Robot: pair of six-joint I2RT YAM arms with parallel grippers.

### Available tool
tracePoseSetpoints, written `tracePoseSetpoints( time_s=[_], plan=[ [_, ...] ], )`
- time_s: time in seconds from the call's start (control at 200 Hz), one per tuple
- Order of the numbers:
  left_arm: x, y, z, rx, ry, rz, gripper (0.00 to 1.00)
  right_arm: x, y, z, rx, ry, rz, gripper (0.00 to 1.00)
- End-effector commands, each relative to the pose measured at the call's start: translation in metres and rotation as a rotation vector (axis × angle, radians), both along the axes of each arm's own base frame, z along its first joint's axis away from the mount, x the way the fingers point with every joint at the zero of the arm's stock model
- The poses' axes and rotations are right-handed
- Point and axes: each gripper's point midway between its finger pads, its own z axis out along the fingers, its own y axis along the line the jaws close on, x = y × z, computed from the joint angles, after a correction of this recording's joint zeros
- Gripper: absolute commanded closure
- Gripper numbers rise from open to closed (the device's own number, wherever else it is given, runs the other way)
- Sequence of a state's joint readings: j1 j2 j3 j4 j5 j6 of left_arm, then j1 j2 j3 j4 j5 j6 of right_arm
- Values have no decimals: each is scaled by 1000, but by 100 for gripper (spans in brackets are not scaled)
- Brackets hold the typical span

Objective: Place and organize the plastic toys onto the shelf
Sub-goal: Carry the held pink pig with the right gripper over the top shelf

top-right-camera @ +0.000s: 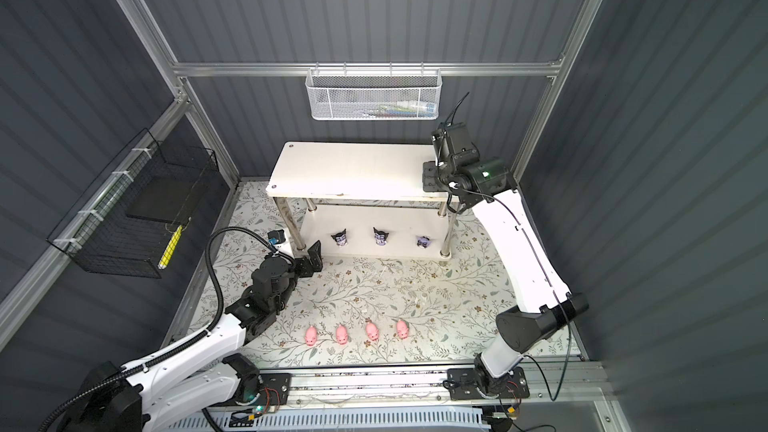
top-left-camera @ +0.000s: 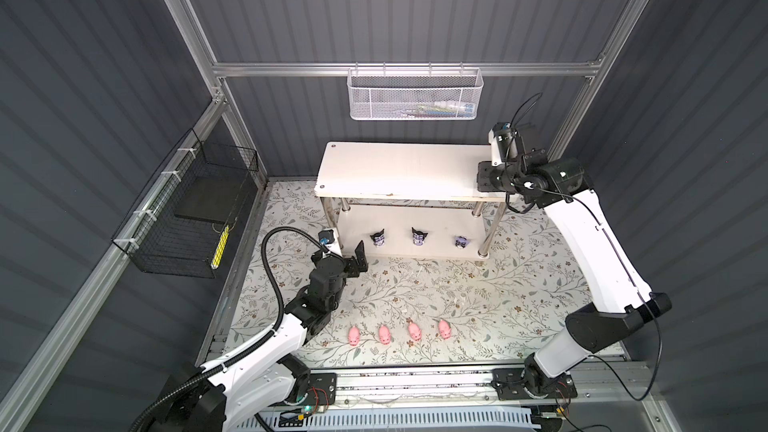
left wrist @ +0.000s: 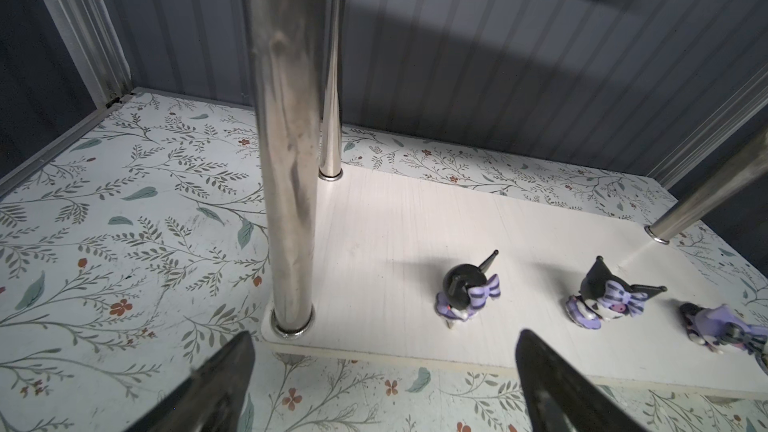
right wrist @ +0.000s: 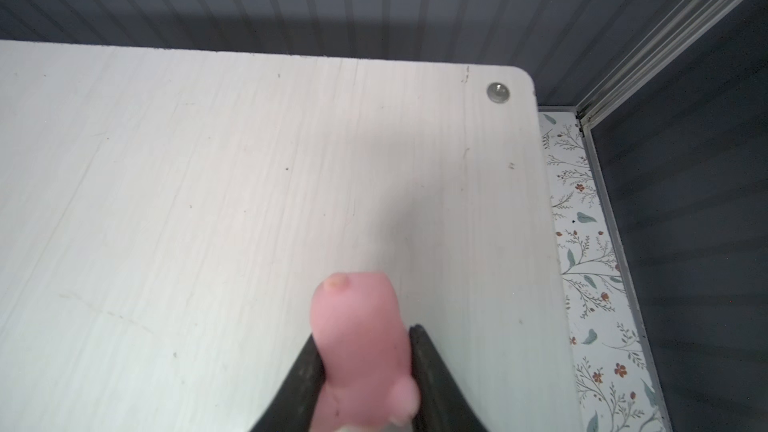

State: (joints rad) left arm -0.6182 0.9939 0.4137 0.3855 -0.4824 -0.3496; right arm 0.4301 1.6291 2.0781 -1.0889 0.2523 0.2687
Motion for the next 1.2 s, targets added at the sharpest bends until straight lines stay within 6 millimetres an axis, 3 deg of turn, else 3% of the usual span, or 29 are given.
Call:
tracePoseSetpoints(
  time_s=[0.0,0.4,0.785,1.196],
  plan=[
    [1,0,-3,-12,0,0,2,-2,-2,-3,5,25,-1,67],
    [6,-2,-8,-2,11,-1,2,2,-8,-14,11,59,-25,62],
    [9,-3,-11,-1,20,2,2,-2,-9,-4,43,36,-17,50],
    [12,-5,-13,0,26,-2,2,-11,-3,0,102,15,6,48]
  ],
)
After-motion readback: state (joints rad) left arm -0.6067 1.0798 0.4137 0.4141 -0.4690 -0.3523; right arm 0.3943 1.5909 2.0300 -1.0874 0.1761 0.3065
